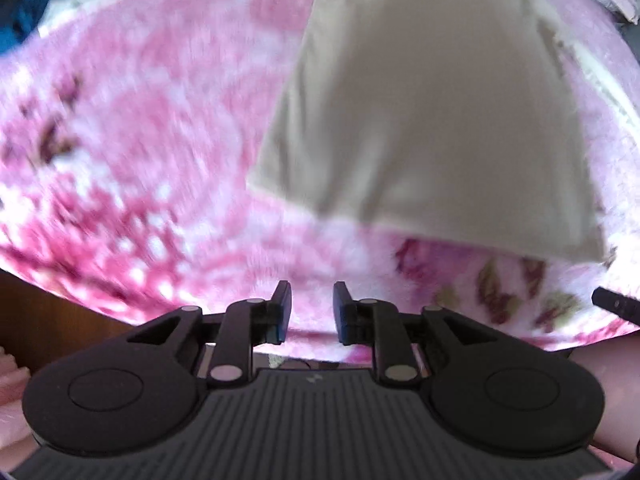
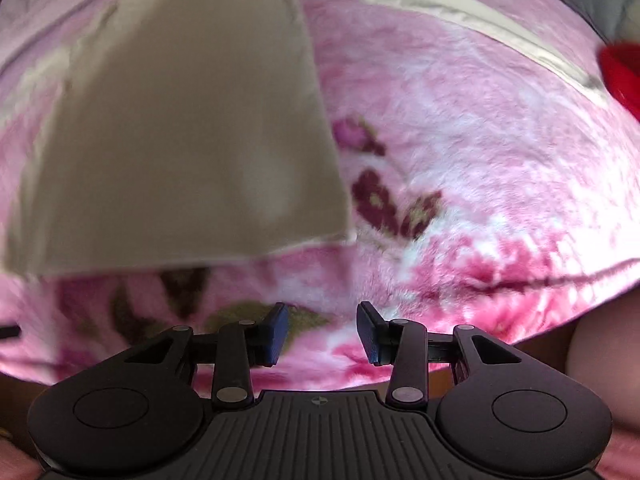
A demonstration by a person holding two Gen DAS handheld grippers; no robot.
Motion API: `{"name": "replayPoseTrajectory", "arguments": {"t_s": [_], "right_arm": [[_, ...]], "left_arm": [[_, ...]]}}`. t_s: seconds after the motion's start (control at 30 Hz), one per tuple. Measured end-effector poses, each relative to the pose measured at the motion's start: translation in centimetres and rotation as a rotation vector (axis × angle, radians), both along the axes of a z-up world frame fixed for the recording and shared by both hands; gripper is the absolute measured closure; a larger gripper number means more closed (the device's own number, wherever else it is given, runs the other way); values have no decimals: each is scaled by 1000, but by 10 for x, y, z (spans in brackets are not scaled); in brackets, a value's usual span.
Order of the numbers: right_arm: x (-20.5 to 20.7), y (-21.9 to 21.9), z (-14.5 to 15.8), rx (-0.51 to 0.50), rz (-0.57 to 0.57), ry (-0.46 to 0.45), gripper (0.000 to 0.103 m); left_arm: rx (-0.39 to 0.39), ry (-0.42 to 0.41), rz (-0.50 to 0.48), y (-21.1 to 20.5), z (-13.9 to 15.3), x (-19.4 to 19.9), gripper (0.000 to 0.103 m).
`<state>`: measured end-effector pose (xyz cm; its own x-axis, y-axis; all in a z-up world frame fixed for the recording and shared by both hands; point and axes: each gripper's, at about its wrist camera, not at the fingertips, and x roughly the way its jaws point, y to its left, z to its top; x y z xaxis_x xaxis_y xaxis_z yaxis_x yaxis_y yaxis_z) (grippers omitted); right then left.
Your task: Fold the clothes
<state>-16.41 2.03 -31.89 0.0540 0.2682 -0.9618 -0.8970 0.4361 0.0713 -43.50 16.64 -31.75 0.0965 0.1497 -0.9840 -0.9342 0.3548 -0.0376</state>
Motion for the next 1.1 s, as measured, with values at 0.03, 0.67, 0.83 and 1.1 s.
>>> {"name": "replayPoseTrajectory", "arguments": {"t_s": [0.03, 0.67, 0.83, 1.1], "right_arm": [[2, 4, 13, 18, -13, 16, 61], [2, 22, 162, 233, 114, -5, 61], [-3, 9, 165, 195, 181, -14, 60], [-9, -7, 168, 165, 220, -18, 32]], "left_arm": [[22, 6, -6, 3, 16, 6, 75], [338, -39, -82, -25, 181, 61, 57], [339, -16, -86, -40, 183, 56, 55], [343, 20, -78, -51, 186, 45, 51]]}}
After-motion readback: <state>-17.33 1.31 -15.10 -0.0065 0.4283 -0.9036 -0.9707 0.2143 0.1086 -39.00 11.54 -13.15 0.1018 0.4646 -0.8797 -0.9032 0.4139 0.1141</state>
